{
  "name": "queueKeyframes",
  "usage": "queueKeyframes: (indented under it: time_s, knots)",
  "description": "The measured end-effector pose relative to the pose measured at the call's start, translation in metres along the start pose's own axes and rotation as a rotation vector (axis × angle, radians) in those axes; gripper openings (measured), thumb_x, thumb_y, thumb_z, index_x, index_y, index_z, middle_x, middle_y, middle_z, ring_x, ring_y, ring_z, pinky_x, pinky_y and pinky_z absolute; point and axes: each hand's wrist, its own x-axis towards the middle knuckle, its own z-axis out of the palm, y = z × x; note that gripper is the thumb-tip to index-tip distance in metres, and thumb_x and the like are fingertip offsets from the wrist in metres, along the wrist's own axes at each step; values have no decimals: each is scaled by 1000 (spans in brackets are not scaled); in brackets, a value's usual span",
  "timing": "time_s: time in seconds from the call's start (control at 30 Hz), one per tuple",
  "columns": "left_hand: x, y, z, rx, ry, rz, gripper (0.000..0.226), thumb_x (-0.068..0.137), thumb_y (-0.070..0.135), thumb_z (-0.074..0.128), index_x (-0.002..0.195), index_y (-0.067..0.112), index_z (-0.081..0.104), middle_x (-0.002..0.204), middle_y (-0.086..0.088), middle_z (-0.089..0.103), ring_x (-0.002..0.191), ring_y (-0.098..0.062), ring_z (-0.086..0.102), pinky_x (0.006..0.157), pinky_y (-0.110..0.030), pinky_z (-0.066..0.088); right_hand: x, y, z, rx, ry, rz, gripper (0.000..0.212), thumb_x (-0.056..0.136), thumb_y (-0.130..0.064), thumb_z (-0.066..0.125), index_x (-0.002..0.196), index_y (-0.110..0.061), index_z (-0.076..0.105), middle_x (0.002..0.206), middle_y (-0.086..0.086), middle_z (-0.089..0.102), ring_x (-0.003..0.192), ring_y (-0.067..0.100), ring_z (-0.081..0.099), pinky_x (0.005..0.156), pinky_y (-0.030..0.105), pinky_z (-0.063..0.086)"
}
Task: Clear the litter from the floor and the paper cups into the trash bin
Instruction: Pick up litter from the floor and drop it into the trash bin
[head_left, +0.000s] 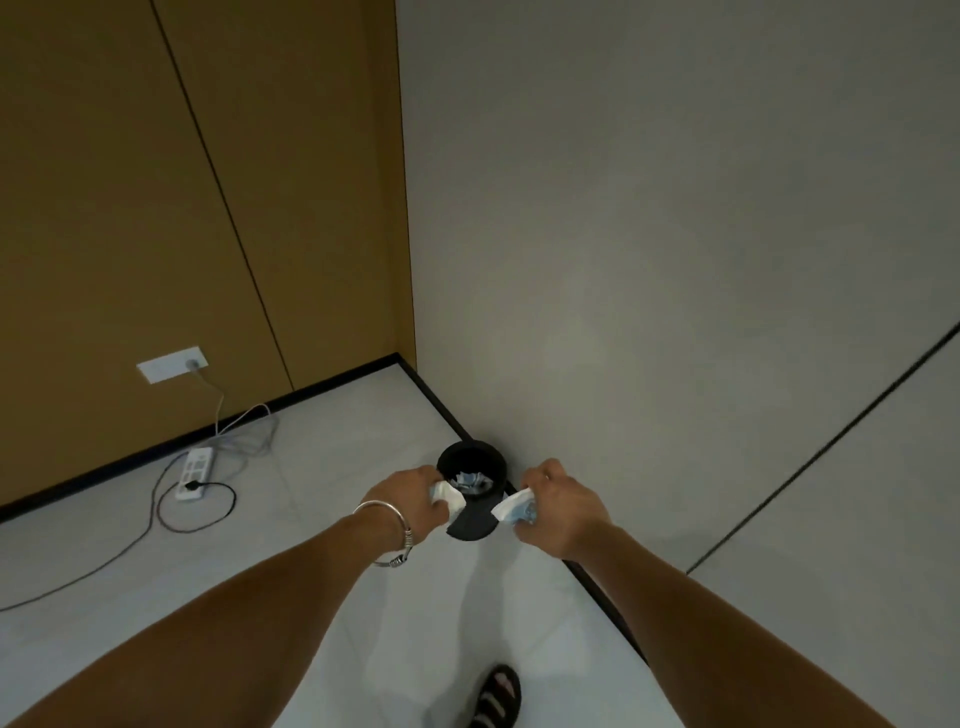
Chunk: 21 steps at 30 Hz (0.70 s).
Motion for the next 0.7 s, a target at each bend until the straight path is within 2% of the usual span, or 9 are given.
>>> queueKeyframes:
  time_s: [0.13,0.3,0.53,0.7]
  knots:
    - [75,-6,-33,-2,-17,-27,47,88,36,58,131,19,49,123,-6,60,109,-24,57,94,-33,46,89,9,-19,35,-32,10,54,80,-40,70,127,-24,49,128,1,42,107,24,57,88,31,47]
    - [164,-16,-74,-26,27,-69,48,90,36,57,133,18,47,124,-7,59,109,-24,56,91,-30,45,180,18,-40,25,-12,-30,51,79,-41,70,122,-22,50,124,2,42,102,26,58,75,28,42]
    - [282,-38,-68,-39,-140,-46,49,90,35,55,134,18,44,125,-9,58,110,-25,57,94,-33,46,280,25,-24,22,-117,57,54,79,-40,71,125,-21,48,122,3,42,102,25,57,80,34,51]
    - [385,-67,-49,18,-354,37,42,88,35,54,126,18,48,120,-8,60,106,-26,57,86,-32,47,346,26,9,80,-173,252,54,80,-43,70,125,-23,49,123,2,42,103,24,58,85,35,52]
